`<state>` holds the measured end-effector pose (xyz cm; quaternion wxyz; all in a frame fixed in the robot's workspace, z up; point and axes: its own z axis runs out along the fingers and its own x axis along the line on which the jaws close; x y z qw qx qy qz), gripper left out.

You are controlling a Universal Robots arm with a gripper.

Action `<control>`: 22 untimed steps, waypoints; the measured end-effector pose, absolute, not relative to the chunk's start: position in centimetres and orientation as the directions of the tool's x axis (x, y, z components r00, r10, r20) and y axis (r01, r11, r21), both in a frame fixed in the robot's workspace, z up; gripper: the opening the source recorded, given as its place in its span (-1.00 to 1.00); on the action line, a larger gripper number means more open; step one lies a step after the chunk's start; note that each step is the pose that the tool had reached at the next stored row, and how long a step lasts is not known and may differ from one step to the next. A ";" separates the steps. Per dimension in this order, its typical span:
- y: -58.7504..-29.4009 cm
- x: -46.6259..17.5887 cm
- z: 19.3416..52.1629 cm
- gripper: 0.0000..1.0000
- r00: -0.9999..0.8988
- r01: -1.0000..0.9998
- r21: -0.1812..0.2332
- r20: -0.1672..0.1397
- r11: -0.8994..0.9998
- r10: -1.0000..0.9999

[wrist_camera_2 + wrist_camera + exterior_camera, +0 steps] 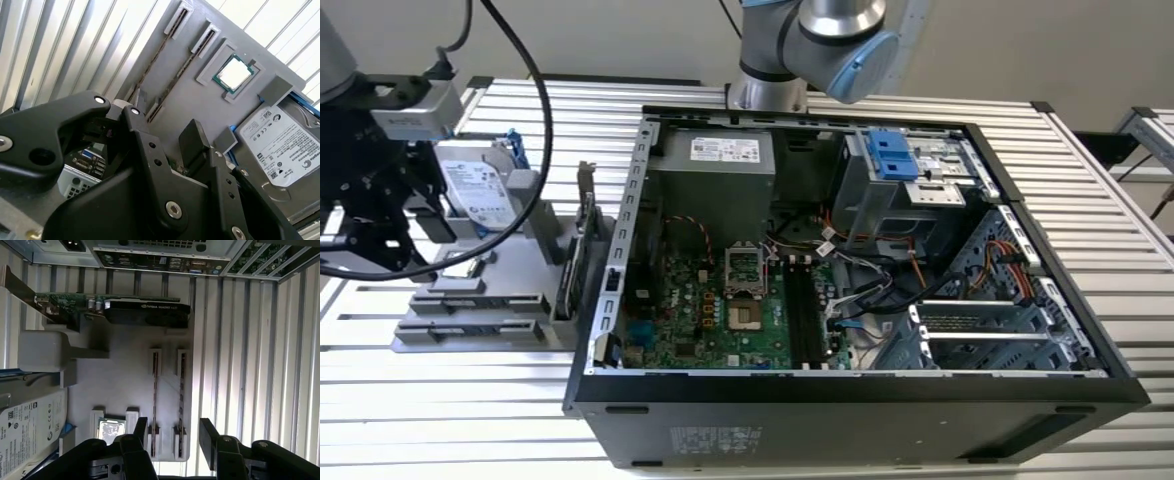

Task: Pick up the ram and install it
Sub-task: 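Pick up the ram and move it above insertion slot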

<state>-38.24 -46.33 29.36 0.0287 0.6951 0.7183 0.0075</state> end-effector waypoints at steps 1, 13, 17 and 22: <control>-46.3 -38.2 29.3 1.00 -0.032 0.998 0.051 -0.031 0.034 0.999; -46.3 -38.2 28.2 1.00 -0.038 0.998 0.051 -0.031 0.040 0.999; -46.3 -38.2 27.8 1.00 -0.042 0.998 0.051 -0.031 0.043 0.999; -46.3 -38.2 27.4 1.00 -0.046 0.998 0.051 -0.031 0.047 0.998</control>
